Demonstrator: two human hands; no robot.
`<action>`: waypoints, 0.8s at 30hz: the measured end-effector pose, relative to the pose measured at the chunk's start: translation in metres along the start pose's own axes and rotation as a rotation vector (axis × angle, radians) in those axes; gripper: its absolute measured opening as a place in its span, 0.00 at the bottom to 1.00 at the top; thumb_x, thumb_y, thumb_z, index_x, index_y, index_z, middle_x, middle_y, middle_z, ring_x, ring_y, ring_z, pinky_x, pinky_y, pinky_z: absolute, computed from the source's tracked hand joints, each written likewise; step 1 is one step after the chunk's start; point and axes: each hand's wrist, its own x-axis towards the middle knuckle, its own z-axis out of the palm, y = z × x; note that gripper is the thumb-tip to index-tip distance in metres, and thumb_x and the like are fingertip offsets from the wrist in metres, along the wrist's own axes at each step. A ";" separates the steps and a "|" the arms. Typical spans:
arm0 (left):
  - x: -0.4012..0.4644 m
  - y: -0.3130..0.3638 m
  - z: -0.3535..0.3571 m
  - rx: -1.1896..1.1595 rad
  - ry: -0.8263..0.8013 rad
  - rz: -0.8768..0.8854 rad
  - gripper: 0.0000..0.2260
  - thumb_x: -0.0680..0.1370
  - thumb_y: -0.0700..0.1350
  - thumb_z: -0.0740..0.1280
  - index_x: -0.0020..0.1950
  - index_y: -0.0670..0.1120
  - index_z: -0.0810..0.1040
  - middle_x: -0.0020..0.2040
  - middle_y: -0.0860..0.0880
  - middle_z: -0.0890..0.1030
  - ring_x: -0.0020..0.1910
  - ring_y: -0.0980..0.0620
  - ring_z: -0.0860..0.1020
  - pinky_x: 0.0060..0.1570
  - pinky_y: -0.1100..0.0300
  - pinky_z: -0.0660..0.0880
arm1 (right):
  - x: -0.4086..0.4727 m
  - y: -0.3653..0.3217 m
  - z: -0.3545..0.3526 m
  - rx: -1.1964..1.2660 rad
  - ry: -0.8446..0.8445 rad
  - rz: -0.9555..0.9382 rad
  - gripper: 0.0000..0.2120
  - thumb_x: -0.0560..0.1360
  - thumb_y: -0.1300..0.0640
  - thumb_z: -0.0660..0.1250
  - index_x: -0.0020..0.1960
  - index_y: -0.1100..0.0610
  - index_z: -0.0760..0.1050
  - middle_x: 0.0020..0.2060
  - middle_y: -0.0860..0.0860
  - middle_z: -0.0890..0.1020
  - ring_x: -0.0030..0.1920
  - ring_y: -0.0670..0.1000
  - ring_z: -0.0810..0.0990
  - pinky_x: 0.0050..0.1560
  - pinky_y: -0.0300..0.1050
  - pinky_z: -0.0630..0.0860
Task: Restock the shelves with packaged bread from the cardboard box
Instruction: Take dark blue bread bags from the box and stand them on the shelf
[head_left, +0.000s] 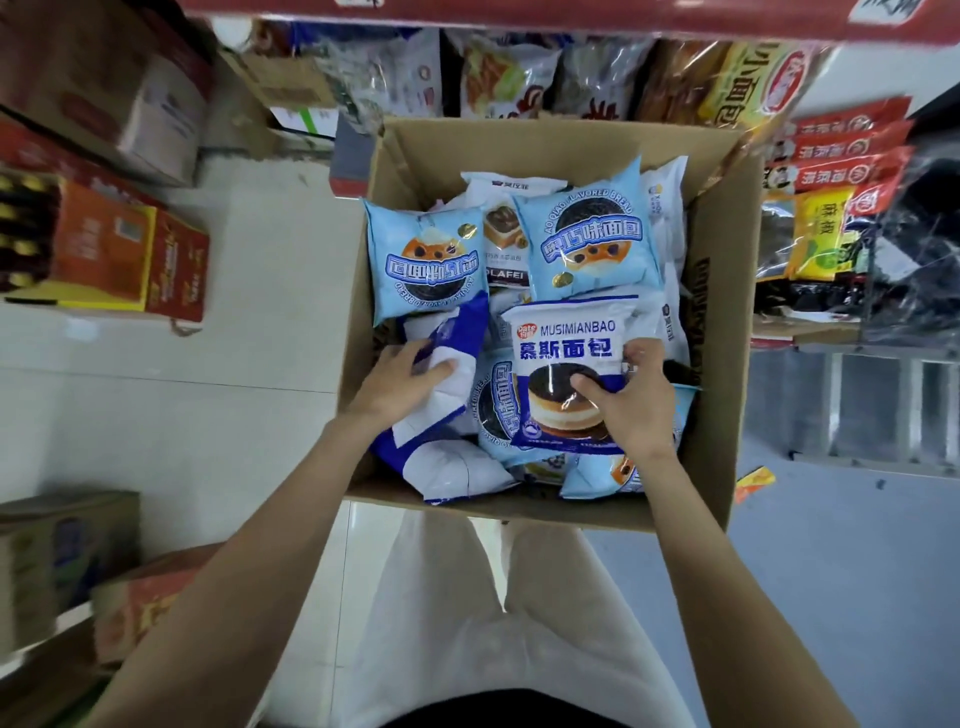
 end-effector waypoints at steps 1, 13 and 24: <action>-0.004 0.000 0.004 0.071 -0.005 0.023 0.28 0.75 0.60 0.65 0.72 0.51 0.66 0.68 0.43 0.66 0.68 0.43 0.67 0.68 0.54 0.62 | 0.001 -0.001 0.003 0.014 0.002 -0.004 0.28 0.66 0.55 0.77 0.59 0.59 0.65 0.52 0.51 0.77 0.51 0.51 0.77 0.49 0.43 0.72; -0.029 -0.018 0.036 0.427 0.246 0.259 0.30 0.68 0.50 0.74 0.66 0.47 0.68 0.64 0.47 0.71 0.57 0.43 0.76 0.48 0.51 0.74 | 0.005 -0.001 0.004 -0.027 -0.047 -0.071 0.35 0.68 0.51 0.75 0.69 0.53 0.64 0.55 0.55 0.81 0.55 0.56 0.78 0.55 0.50 0.74; -0.058 0.010 -0.065 -0.035 0.666 0.319 0.18 0.75 0.60 0.59 0.61 0.54 0.66 0.50 0.49 0.82 0.43 0.44 0.82 0.41 0.52 0.77 | -0.004 -0.071 -0.031 0.161 0.020 -0.302 0.31 0.69 0.55 0.75 0.67 0.49 0.64 0.47 0.47 0.80 0.44 0.43 0.77 0.48 0.32 0.72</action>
